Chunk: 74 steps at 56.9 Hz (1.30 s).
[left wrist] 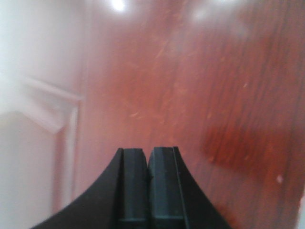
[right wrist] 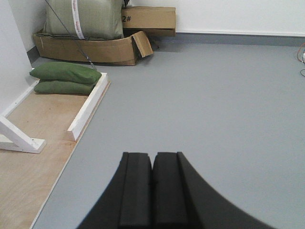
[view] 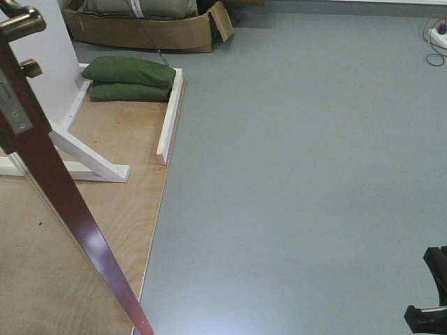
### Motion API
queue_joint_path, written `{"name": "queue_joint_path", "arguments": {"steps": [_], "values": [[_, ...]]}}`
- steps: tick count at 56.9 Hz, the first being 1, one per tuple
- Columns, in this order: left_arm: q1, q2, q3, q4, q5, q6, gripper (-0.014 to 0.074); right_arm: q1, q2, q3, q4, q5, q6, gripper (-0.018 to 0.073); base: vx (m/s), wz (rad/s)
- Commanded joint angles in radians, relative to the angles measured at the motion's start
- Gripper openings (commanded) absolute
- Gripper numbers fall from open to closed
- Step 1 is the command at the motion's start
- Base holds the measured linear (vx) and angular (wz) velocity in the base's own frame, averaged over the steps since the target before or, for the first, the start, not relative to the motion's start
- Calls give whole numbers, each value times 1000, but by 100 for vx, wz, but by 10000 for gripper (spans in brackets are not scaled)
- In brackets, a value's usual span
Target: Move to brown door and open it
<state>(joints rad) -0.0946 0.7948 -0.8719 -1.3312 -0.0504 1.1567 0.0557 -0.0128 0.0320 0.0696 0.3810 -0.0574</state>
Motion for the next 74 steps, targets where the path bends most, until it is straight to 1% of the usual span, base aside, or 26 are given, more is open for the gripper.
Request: {"name": "queue_joint_path", "arguments": {"steps": [1,9,30,41,47,53,74], "values": [[-6,27,-60,3,50,-4,-3,-2,-6,3,-3,-80,-9,0,0,0],[-6,58,-84,3,102,-4,-3,-2,-6,3,-3,-80,-9,0,0,0],[-6,68,-84,3,107,-3,-3,-2,-6,3,-3,-80,-9,0,0,0],[-6,68,-84,3,180,-3,-3,-2,-6,3,-3,-80,-9,0,0,0],[-6,79,-84,-3,182,-3,-3,-2,-6,3,-3,-80,-9,0,0,0],[-6,89,-84,-34,188,-3,-3,-2,-6,3,-3,-77,-9,0,0,0],[-6,89,-84,-33,187,-3,-3,-2,-6,3,-3,-77,-9,0,0,0]]}}
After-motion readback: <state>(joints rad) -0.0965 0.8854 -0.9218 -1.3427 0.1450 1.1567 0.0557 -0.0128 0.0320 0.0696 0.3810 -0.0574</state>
